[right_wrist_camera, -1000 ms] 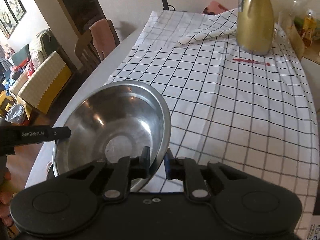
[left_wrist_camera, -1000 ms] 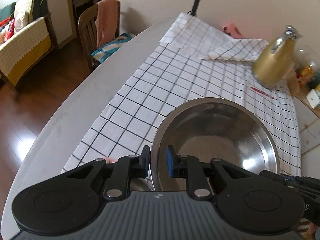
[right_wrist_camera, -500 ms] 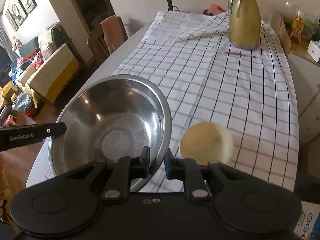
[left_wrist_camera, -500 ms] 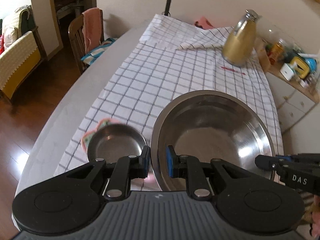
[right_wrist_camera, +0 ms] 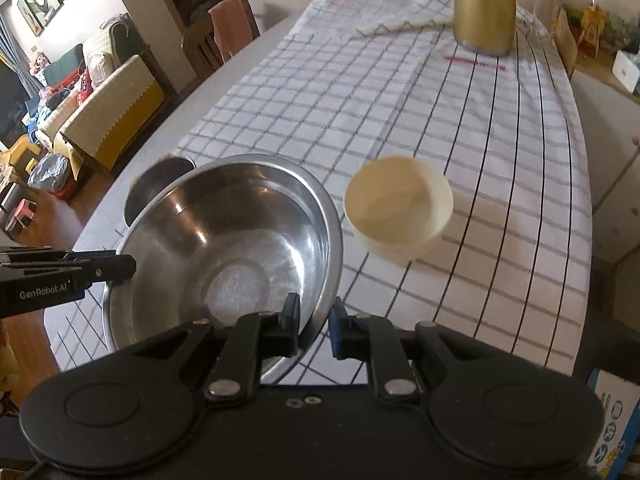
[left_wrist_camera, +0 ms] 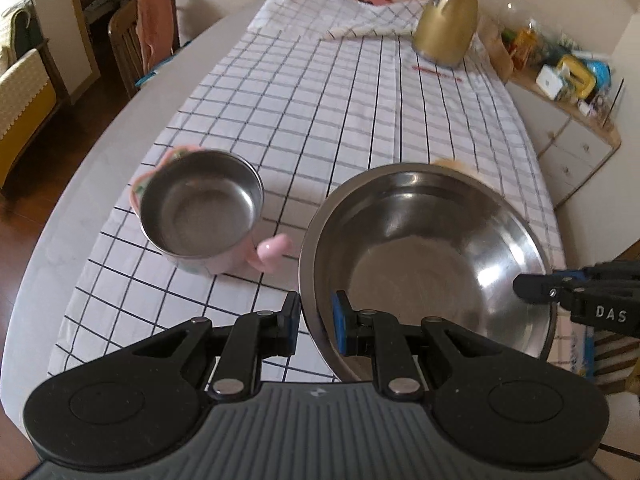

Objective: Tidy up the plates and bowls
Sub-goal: 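Lift the steel bowl with the left gripper and carry it toward the plate stack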

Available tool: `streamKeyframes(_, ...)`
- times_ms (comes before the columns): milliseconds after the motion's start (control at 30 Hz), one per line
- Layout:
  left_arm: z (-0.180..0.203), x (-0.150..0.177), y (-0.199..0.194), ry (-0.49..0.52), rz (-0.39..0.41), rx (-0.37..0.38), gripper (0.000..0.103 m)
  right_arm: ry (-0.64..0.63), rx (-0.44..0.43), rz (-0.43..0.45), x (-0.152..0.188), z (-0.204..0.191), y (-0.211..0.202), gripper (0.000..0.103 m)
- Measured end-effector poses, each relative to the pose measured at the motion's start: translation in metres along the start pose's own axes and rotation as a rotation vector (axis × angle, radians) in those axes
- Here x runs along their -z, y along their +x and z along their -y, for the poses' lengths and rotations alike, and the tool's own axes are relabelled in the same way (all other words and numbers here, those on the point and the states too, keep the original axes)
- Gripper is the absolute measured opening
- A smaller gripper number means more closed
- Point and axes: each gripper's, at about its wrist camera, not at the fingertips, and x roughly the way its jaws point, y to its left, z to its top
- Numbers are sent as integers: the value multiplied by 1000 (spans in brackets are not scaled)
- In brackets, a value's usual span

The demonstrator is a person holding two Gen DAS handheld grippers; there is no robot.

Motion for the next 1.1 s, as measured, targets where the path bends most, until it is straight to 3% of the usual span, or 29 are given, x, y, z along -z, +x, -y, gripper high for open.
streamKeyframes(500,1,23,72,23,-55,-21,17,6,29,-58,28,22,60,15)
streamKeyframes(1100,-4,30,83,6,-71,11,17,26,39,-98,30,24,83,18)
